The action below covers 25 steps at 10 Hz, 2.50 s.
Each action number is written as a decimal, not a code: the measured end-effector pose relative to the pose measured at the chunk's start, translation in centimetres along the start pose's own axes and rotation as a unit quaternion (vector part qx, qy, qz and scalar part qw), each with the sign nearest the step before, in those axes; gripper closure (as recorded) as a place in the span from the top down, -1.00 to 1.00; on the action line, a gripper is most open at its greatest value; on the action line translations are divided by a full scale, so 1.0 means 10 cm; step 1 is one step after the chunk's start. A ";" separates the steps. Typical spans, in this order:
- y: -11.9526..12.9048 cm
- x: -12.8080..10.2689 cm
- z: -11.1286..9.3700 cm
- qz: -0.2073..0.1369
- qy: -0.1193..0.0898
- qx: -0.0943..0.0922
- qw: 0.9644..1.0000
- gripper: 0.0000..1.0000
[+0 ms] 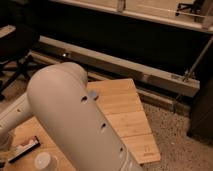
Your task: Place the eraser on the white sponge
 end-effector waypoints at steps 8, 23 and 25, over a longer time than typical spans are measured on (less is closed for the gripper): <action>0.24 0.17 0.29 -0.072 0.014 -0.028 0.997 0.23; -0.54 0.34 -0.25 -0.053 0.076 0.013 0.996 -1.00; -0.82 0.47 -0.62 -0.021 0.083 0.025 0.996 -1.00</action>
